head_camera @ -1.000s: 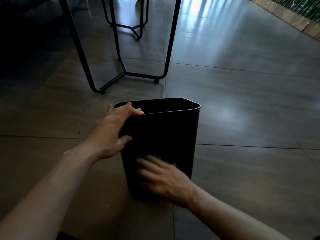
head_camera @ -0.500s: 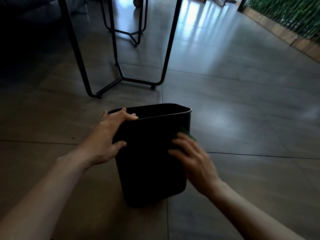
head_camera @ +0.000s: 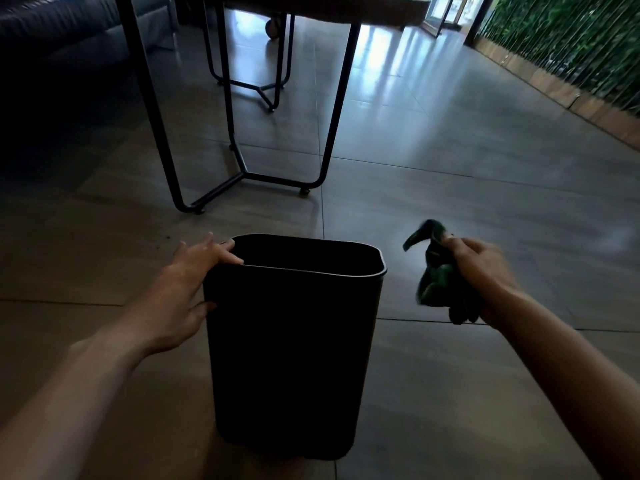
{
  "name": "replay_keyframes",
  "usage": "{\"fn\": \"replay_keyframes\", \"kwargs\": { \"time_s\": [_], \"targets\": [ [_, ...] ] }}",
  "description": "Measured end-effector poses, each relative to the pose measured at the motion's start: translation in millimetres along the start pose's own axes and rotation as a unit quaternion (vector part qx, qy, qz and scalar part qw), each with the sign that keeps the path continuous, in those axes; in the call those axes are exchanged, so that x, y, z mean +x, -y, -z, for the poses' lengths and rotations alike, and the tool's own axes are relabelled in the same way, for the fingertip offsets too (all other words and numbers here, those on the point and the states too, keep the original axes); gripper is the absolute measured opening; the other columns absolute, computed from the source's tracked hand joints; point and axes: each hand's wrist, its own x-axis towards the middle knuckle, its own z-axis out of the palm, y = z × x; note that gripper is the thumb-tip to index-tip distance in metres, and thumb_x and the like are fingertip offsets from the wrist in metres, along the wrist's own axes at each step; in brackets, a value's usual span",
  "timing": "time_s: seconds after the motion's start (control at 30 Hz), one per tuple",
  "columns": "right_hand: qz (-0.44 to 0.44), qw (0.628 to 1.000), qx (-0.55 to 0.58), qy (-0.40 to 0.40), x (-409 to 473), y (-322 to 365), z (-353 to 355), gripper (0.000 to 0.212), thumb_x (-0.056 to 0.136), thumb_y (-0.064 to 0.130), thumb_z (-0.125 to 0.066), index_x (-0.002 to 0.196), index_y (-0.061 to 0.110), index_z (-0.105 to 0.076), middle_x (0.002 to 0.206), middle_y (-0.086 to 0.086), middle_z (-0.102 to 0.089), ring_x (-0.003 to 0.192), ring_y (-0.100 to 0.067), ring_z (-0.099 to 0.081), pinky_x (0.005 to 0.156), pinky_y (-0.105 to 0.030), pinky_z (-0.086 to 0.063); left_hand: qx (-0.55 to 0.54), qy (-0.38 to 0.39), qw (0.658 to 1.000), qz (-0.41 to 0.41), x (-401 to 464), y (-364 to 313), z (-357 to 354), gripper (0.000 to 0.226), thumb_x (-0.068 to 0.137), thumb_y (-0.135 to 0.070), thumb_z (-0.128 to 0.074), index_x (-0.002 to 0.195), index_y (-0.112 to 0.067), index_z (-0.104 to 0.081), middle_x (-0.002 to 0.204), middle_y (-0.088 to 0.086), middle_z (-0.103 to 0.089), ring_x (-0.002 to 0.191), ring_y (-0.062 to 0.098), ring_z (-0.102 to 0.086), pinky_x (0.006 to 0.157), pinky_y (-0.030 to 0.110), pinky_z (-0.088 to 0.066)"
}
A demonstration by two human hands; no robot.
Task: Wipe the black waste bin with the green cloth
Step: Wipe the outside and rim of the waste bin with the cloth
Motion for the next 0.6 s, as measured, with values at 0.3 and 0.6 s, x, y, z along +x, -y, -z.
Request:
{"fn": "replay_keyframes", "kwargs": {
  "time_s": [0.3,0.6],
  "targets": [
    [0.385,0.760,-0.488,0.189,-11.9,48.0,-31.4,0.040,0.094,0.034,-0.066,0.128,0.052,-0.057,0.101,0.007,-0.050,0.083,-0.020,-0.055,0.060,-0.028,-0.036,0.049,-0.027,0.995,0.088,-5.8,1.8,6.4,0.076,0.073,0.014,-0.072,0.118,-0.042,-0.048,0.158,-0.018,-0.031,0.149,0.017,-0.032,0.111,0.035,-0.033],
    [0.439,0.724,-0.470,0.250,-44.1,57.4,-26.7,0.023,0.099,0.051,-0.055,0.122,0.049,-0.061,0.104,0.008,-0.045,0.076,-0.013,-0.048,0.064,-0.027,-0.039,0.073,-0.012,0.989,0.126,-3.0,4.1,7.0,0.074,0.078,0.005,-0.067,0.134,-0.034,-0.038,0.169,-0.001,-0.013,0.155,0.022,-0.016,0.124,0.041,-0.018]
  ]
}}
